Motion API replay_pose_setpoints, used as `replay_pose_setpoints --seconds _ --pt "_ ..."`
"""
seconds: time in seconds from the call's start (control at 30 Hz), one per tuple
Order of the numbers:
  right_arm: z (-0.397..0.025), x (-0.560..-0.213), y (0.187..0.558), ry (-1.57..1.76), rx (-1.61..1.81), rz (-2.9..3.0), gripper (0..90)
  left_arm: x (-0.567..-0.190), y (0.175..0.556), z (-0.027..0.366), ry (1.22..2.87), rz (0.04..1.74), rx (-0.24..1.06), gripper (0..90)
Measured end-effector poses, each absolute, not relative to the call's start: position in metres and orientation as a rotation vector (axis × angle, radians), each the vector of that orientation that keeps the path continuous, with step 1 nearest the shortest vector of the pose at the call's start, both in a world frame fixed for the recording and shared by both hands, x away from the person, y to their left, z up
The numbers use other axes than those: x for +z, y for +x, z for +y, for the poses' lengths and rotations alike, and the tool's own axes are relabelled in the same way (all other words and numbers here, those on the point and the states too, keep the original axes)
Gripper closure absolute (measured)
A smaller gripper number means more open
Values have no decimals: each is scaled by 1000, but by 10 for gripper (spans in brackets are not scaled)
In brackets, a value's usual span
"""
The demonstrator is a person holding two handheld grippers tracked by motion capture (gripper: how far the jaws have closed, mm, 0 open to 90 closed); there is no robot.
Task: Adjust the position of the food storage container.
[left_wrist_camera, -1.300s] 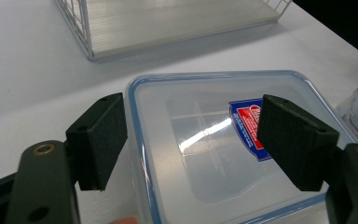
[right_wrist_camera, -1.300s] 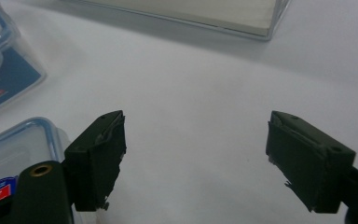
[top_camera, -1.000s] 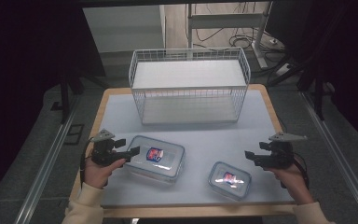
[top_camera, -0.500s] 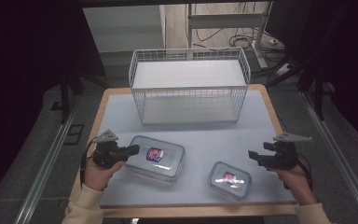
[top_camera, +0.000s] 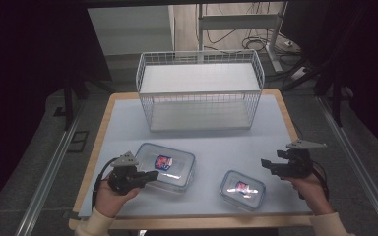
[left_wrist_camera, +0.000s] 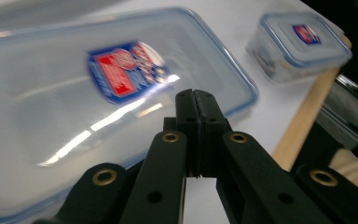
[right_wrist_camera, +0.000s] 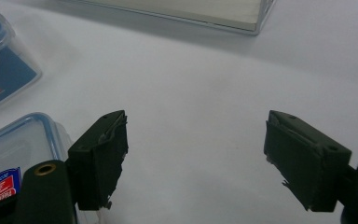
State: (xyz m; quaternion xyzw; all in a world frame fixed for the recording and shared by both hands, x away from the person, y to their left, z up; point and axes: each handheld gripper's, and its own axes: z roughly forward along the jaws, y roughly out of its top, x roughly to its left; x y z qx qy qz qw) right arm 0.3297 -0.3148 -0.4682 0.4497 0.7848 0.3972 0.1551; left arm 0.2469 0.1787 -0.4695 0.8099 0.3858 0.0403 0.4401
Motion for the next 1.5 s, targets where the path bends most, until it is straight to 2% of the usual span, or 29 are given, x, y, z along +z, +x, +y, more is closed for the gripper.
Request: replay_pose_setpoints --seconds 0.33,0.63,1.13,1.5 --pt "-313 -469 329 1289 1125 2253 209 -491 234 150 2147 894 28 900" --pt "-313 -474 331 1295 1101 2269 208 -503 235 131 2220 877 43 900" --pt "-312 -478 332 1294 1074 2277 207 -511 250 114 2245 871 79 900" --pt "-310 -481 333 1291 1047 2294 205 -512 274 97 2211 935 104 900"
